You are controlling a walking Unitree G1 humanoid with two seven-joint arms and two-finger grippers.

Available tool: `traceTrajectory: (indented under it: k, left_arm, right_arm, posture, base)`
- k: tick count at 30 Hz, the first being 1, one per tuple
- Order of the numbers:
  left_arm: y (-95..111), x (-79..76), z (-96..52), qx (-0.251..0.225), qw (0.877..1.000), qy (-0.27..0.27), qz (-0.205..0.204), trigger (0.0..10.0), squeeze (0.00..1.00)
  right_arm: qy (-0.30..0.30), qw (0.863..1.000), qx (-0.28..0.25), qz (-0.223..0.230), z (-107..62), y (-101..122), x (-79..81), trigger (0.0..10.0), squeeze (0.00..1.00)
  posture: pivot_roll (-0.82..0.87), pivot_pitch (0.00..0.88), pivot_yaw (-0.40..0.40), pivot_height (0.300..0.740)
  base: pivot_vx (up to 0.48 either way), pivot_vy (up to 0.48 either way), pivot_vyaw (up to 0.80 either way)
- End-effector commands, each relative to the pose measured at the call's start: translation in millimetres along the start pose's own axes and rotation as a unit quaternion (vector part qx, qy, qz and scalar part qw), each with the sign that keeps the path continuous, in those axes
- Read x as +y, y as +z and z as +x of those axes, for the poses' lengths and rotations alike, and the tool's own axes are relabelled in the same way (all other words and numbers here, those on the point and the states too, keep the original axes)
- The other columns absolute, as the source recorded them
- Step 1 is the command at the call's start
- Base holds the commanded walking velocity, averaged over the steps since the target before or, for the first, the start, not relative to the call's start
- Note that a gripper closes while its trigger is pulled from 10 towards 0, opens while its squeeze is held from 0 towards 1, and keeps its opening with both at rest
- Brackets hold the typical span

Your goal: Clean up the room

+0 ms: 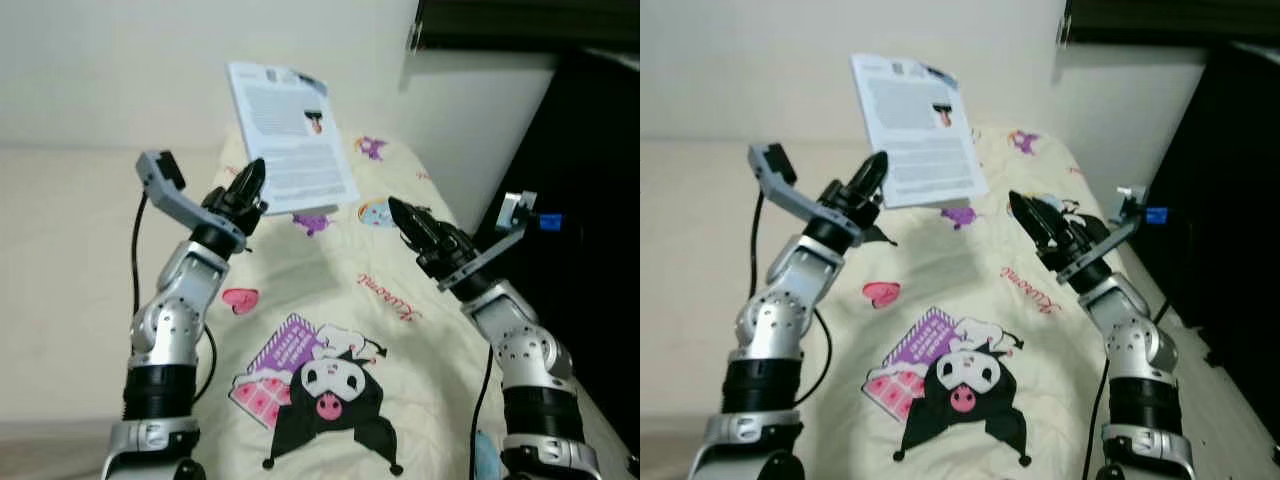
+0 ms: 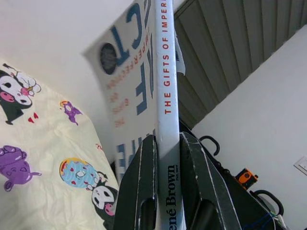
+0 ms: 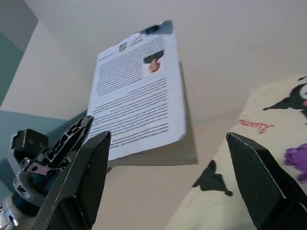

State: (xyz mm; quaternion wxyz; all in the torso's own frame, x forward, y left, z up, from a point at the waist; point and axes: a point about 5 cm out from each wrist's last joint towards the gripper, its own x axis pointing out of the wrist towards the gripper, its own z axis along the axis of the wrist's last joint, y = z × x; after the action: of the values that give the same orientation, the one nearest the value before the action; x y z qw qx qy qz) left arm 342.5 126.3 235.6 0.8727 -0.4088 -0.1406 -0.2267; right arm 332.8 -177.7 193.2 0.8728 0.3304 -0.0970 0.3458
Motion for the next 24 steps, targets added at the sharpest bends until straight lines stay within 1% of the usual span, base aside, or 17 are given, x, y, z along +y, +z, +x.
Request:
traceTrajectory:
  k: [1, 2, 5, 6, 8, 14, 16, 18, 20, 23, 24]
  left_arm:
    - [5.7, -6.8, -0.1, -0.014, 1.0, -0.015, -0.003, 10.0, 0.0]
    - [4.3, -8.5, -0.3, -0.011, 1.0, -0.017, 0.001, 10.0, 0.0]
    - [3.1, -10.3, -0.2, -0.008, 1.0, -0.016, 0.003, 10.0, 0.0]
    - [2.9, -10.8, 0.5, -0.006, 1.0, -0.016, 0.013, 10.0, 0.0]
    - [3.8, -10.2, 1.1, -0.009, 1.0, -0.009, 0.019, 10.0, 0.0]
    - [2.5, -11.7, 4.2, -0.007, 1.0, -0.001, 0.018, 10.0, 0.0]
    - [0.4, -17.2, 4.9, -0.01, 1.0, -0.013, 0.012, 10.0, 0.0]
    - [-0.4, -25.7, 4.5, -0.018, 0.999, -0.038, -0.001, 10.0, 0.0]
    - [-0.4, -25.7, 4.5, -0.018, 0.999, -0.038, -0.001, 10.0, 0.0]
    - [-2.2, -35.7, 3.6, -0.014, 0.997, -0.069, -0.012, 10.0, 0.0]
    - [-2.2, -35.7, 3.6, -0.014, 0.997, -0.069, -0.012, 10.0, 0.0]
  right_arm:
    - [0.002, 1.0, 0.002, 0.006, -1.2, -2.2, 1.2, 10.0, 0.0]
    - [0.003, 1.0, 0.001, 0.007, -0.8, -2.4, 1.7, 10.0, 0.0]
    - [0.004, 1.0, -0.002, 0.008, -0.2, -2.0, 2.2, 10.0, 0.0]
    - [0.004, 1.0, -0.002, 0.008, 0.2, -2.1, 2.6, 10.0, 0.0]
    - [0.005, 1.0, -0.003, 0.009, 0.4, -2.2, 2.8, 10.0, 0.0]
    - [0.008, 1.0, -0.003, 0.015, 3.0, -4.8, 5.3, 10.0, 0.0]
    - [0.018, 0.999, -0.005, 0.029, 6.6, -7.9, 9.6, 10.0, 0.0]
    - [0.027, 0.999, -0.003, 0.042, 10.6, -12.6, 14.4, 10.0, 0.0]
    - [0.027, 0.999, -0.003, 0.042, 10.6, -12.6, 14.4, 10.0, 0.0]
    - [0.037, 0.998, 0.006, 0.052, 15.0, -21.1, 20.4, 10.0, 0.0]
    - [0.037, 0.998, 0.006, 0.052, 15.0, -21.1, 20.4, 10.0, 0.0]
  posture:
    - [-0.04, 0.027, -0.047, 0.622]
    - [-0.04, 0.028, -0.045, 0.627]
    - [-0.04, 0.03, -0.044, 0.637]
    - [-0.04, 0.032, -0.043, 0.642]
    - [-0.04, 0.032, -0.043, 0.647]
    - [-0.04, 0.035, -0.044, 0.667]
    - [-0.04, 0.036, -0.043, 0.677]
    - [-0.04, 0.036, -0.043, 0.687]
    - [-0.04, 0.036, -0.043, 0.687]
    - [-0.04, 0.038, -0.042, 0.702]
    - [-0.04, 0.038, -0.042, 0.702]
  base:
    - [0.0, 0.0, 0.0]
    - [-0.458, 0.0, 0.0]
    - [0.0, 0.0, 0.0]
    - [0.0, 0.0, 0.0]
    - [0.0, 0.0, 0.0]
    - [0.0, 0.0, 0.0]
    - [0.0, 0.0, 0.0]
    - [0.0, 0.0, 0.0]
    - [0.0, 0.0, 0.0]
    - [0.0, 0.0, 0.0]
    - [0.0, 0.0, 0.0]
